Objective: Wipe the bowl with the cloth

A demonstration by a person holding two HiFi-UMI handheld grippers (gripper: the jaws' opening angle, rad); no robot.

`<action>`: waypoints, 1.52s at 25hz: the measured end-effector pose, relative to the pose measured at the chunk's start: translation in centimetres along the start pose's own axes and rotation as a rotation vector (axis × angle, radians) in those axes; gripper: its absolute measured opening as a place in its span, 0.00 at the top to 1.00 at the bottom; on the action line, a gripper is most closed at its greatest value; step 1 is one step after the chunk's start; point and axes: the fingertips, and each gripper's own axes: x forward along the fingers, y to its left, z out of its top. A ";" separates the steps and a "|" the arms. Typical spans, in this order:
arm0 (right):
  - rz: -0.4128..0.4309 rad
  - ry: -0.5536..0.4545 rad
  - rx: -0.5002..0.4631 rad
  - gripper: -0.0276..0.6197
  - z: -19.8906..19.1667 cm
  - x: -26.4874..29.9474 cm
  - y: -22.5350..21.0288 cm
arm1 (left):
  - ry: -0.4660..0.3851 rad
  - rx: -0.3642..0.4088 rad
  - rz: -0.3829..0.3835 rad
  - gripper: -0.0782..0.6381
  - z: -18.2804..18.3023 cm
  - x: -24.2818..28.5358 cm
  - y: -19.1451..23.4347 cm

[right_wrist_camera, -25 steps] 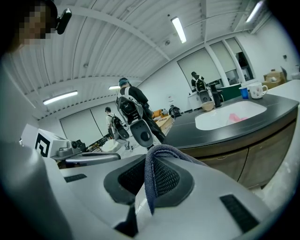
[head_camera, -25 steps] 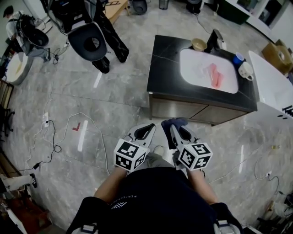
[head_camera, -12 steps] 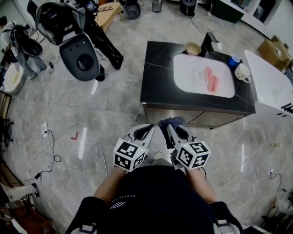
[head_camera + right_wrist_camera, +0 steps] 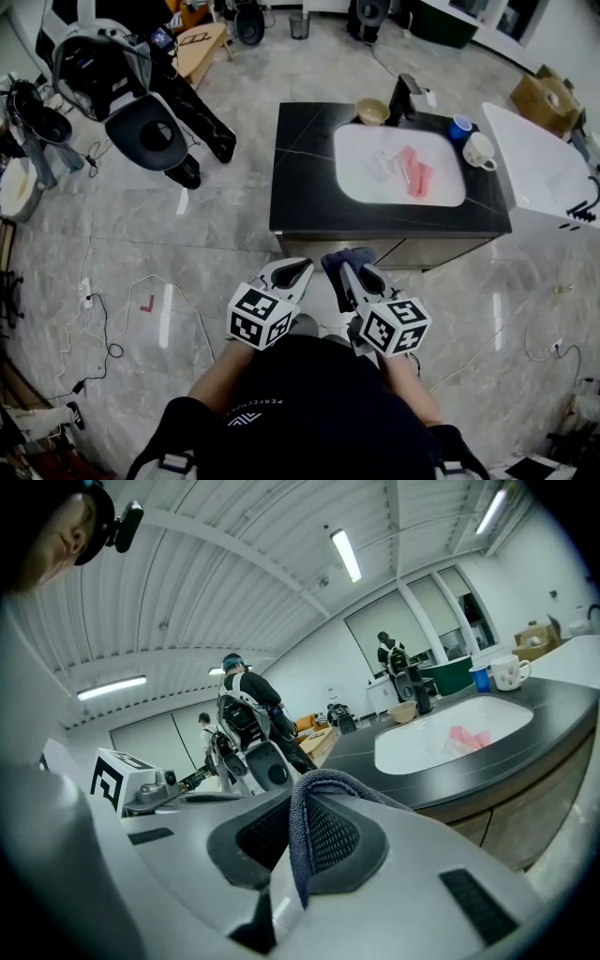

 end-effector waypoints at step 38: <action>-0.253 -0.100 0.115 0.88 10.0 10.6 -10.3 | 0.082 0.132 -0.280 0.87 9.0 14.0 10.0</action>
